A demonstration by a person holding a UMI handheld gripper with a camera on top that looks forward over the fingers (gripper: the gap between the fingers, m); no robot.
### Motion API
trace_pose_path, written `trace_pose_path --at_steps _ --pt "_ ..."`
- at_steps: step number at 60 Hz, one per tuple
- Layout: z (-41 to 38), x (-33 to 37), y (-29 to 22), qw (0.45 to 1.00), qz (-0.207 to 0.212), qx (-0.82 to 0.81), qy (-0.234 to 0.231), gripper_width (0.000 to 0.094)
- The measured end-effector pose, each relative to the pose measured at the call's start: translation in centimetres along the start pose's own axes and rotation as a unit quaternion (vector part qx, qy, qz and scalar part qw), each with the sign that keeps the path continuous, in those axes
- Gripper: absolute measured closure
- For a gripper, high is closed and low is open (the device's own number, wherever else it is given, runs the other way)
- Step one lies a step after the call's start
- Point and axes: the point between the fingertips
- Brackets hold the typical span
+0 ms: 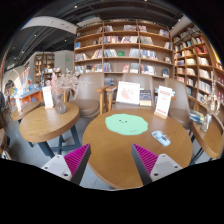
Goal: Arrange mouse
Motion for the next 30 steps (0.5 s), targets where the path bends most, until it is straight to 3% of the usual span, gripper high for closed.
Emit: trace_pose_path --at_steps 30 --pt "19.6 -0.9 3.4 0.992 -0.033 0.012 0.123 0.0087"
Point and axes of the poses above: the point between the fingertips, and its own axes, seen from behind it with the camera up: z to the right, y down, x backward, against the way the camera looks, and after that the axes turned 13 degrees about z, right-handed
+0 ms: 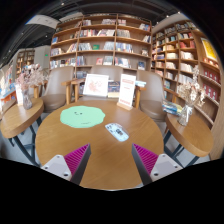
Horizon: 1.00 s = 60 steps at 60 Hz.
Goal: Arrange mouse
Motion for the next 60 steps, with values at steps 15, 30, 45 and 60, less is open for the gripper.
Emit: trace_pose_path --at_steps 15,30,45,60 --pt "2.5 -2.9 1.9 0.999 -0.031 -0.015 0.013 0.0088" --pt "3.7 -7.5 3.7 0.998 -0.064 -0.014 0.018 0.0088" --pt "3.9 -11.7 4.4 0.997 -0.073 -0.022 0.017 0.0096" --pt "4.0 -15.1 3.7 0.996 -0.08 -0.045 0.013 0.0093"
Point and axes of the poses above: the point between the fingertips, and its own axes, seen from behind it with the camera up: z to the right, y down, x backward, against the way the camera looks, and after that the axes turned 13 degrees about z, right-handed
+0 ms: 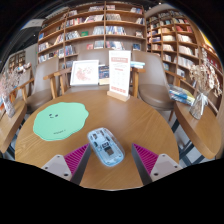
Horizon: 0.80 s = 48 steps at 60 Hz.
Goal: Arrange mouse
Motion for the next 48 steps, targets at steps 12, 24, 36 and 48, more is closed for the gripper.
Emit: trace_pose_path --at_steps 12,24,36,48 --pt "0.8 -2.7 -1.2 1.0 0.0 0.005 0.01 0.009" --pt "1.2 -4.2 -1.9 1.0 0.0 0.003 0.015 0.0099" --pt "0.4 -4.3 -1.9 1.0 0.006 0.006 0.01 0.0465" --pt "0.1 -3.4 -2.8 1.0 -0.017 0.01 0.025 0.0535"
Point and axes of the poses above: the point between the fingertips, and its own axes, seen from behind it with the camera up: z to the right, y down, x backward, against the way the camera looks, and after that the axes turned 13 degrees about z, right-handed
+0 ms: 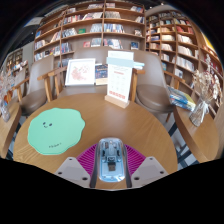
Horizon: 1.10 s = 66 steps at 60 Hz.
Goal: Arrange mouse
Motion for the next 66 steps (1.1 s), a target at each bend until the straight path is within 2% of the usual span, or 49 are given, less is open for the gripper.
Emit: trace_pose_path --at_steps 8,16,24,36,51,62,64,66 --pt "-1.7 1.4 -4.9 0.999 0.031 -0.034 -0.011 0.0536" --pt "-6.2 1.9 -10.2 0.997 0.064 -0.036 -0.04 0.0534" --pt "-12.8 0.7 -12.5 0.993 0.064 -0.047 -0.087 0.0536" --pt "-18.3 -4.7 -9.4 0.995 0.043 -0.049 -0.069 0.0538" --pt "-20.0 -7.5 -4.9 0.999 0.019 -0.016 -0.039 0.0529" --pt "-20.1 -7.5 -4.0 0.999 0.014 -0.008 -0.035 0.0428" --pt "-20.1 -7.3 -4.3 0.999 0.017 -0.008 -0.037 0.0356" --pt "-20.0 -6.8 -4.8 0.999 0.022 -0.008 -0.038 0.023"
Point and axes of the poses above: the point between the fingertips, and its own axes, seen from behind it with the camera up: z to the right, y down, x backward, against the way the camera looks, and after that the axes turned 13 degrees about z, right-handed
